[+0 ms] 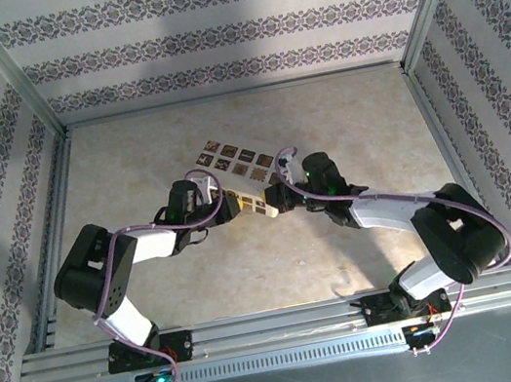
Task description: Unlock a padlock with a key
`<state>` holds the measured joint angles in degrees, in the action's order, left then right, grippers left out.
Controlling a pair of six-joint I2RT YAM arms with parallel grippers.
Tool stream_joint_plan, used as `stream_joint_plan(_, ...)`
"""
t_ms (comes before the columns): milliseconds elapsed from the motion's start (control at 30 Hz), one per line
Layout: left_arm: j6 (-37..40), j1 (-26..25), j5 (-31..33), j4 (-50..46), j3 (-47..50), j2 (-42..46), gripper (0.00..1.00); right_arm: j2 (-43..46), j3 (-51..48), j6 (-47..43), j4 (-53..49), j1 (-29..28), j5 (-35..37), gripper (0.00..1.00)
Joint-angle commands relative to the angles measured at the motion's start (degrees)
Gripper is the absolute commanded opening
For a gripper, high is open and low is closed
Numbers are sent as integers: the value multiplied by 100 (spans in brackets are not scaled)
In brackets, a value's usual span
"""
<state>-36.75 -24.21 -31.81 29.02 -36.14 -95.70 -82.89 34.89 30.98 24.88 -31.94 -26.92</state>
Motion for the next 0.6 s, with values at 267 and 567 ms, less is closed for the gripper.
stream_joint_plan(267,-337,-216,-216,-319,-393,335,25,886,-636,-901,-654,-587,894,1)
stream_joint_plan(567,-552,-286,-88,-836,-618,359,26,1691,-1059,-952,-947,-771,1382,1)
